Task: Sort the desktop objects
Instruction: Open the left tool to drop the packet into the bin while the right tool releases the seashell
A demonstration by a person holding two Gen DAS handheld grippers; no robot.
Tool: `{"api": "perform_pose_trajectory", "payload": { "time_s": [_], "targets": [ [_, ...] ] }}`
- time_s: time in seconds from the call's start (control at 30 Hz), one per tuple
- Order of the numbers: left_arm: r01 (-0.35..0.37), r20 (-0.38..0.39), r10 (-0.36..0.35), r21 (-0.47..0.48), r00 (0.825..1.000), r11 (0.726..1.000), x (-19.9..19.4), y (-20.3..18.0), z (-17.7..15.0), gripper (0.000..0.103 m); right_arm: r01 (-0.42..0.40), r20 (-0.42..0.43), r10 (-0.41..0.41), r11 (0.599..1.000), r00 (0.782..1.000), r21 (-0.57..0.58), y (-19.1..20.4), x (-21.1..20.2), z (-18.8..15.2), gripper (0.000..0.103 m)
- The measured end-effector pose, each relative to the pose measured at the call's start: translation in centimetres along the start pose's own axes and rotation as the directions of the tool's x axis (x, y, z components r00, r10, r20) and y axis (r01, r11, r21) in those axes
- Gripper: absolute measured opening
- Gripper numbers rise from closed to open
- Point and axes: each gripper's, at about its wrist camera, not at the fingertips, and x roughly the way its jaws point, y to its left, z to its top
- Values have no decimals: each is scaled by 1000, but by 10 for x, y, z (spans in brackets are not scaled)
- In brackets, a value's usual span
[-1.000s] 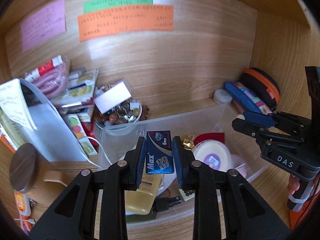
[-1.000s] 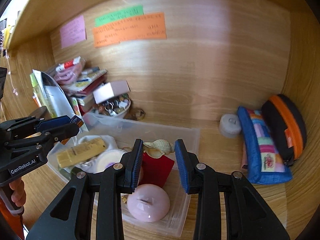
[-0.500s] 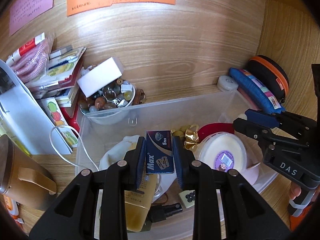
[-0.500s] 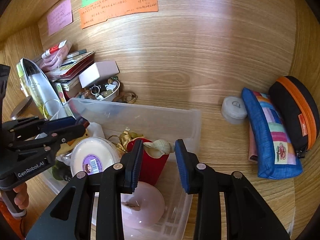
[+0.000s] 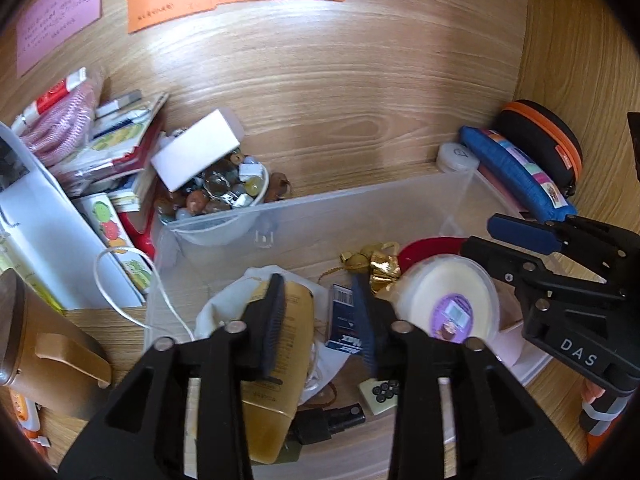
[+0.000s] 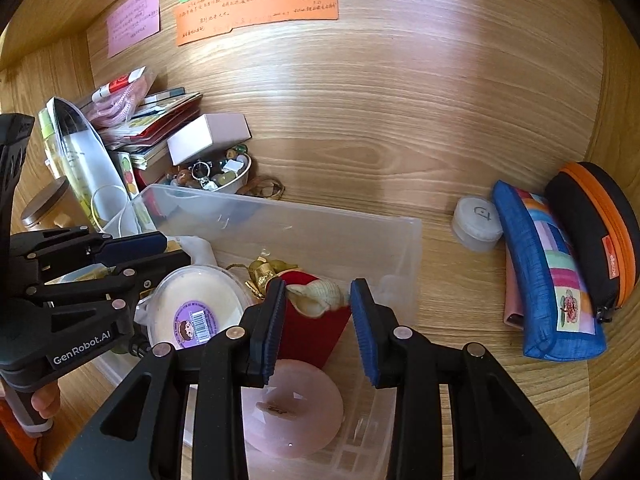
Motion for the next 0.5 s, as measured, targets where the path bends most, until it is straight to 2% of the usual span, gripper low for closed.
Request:
{"api": "perform_pose_trajectory", "payload": {
  "time_s": [0.1,0.23,0.4,0.5],
  "targets": [
    [4,19,-4,-7,1000,1000,-4,2,1,50,-8,-3,8,1000,1000,17,-3,0,0,32],
    [-11,29,11,0,1000,1000,-7,2,1,51,-19,4,19,999,1000,27,-3,-2,0,36],
    [-45,38,45,-10,998,999,-5,4,0,67,-29,30,28,999,999,24,-1,-7,1,40],
    [-41,34,42,-29,999,999,-4,8,0,74,-43,52,41,998,998,37,-2,-12,1,54]
  ]
}}
